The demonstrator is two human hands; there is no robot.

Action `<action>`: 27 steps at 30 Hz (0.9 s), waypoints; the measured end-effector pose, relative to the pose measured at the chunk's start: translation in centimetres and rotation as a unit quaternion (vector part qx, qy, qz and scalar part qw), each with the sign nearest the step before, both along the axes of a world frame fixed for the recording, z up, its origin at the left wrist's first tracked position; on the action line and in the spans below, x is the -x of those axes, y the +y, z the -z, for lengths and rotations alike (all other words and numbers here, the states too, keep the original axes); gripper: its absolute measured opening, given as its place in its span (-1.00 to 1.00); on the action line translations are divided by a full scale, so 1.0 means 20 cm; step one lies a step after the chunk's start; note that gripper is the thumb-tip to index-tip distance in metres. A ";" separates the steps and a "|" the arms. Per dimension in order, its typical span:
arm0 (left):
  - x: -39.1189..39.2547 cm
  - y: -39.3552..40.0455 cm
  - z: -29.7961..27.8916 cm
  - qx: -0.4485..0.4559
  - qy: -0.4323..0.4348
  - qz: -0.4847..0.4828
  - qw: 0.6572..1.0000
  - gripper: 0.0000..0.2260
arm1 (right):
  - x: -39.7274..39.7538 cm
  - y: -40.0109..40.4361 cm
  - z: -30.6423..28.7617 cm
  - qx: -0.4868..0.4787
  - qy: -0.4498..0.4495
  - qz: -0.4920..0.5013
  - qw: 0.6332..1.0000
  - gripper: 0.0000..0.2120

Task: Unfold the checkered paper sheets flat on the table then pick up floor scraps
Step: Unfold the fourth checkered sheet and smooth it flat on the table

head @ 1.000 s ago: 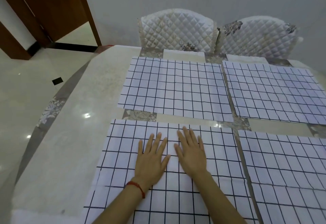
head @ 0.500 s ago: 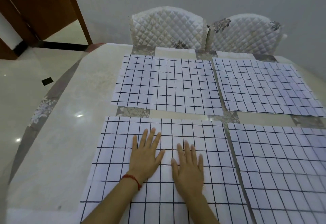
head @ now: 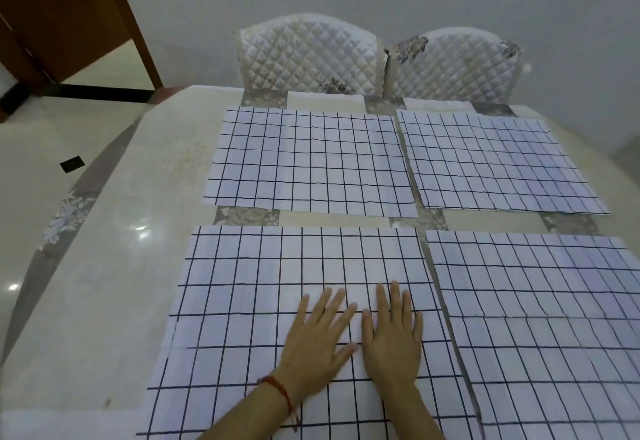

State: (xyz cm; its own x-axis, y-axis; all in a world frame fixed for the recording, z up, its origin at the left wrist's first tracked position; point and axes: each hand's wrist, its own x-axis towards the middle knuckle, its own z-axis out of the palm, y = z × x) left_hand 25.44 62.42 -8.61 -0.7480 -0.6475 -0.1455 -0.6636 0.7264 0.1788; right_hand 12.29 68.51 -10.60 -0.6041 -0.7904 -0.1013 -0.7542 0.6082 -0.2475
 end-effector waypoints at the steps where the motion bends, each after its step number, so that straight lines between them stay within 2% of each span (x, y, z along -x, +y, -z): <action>1: -0.04 -0.02 0.00 0.006 -0.002 -0.011 1.000 -0.49 | 0.00 0.00 0.00 0.002 0.003 -0.001 1.000 -0.45; 4: -0.21 -0.12 0.03 0.032 0.000 -0.098 0.995 -0.44 | 0.00 0.00 0.00 0.011 0.004 -0.003 1.000 -0.46; 6: -0.35 -0.17 0.05 0.010 0.016 -0.158 0.987 -0.36 | 0.00 0.00 0.00 0.011 0.003 -0.002 1.000 -0.46; 10: -0.45 -0.22 0.07 -0.005 0.027 -0.298 0.954 -0.17 | 0.00 0.00 0.00 0.009 0.009 0.000 1.000 -0.46; 12: -0.32 -0.24 0.03 0.006 0.030 -0.282 0.959 -0.15 | 0.00 0.00 0.00 0.011 0.006 0.000 1.000 -0.46; 15: -0.03 -0.26 0.03 0.014 0.033 -0.133 0.990 -0.36 | -0.01 0.00 0.00 0.011 0.007 0.003 1.000 -0.47; 17: 0.07 -0.29 0.07 -0.009 0.020 -0.082 0.996 -0.44 | 0.00 0.00 0.00 0.010 0.007 0.001 1.000 -0.47; 19: 0.04 -0.34 0.11 -0.002 0.023 -0.109 0.994 -0.45 | 0.00 0.00 0.00 0.013 0.006 -0.003 1.000 -0.47; 23: -0.14 -0.48 0.13 0.004 0.052 -0.226 0.973 -0.45 | 0.01 0.00 0.00 0.022 -0.004 -0.003 1.000 -0.46; 27: -0.26 -0.53 0.12 -0.007 0.046 -0.229 0.972 -0.45 | 0.01 0.00 -0.01 0.010 -0.012 -0.010 1.000 -0.47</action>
State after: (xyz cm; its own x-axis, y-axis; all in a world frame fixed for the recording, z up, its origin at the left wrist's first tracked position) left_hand 30.57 51.85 -11.00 -0.3913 -0.9145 -0.1032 -0.8981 0.3550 0.2597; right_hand 12.08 68.53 -10.36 -0.5857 -0.8043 -0.1004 -0.7598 0.5879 -0.2774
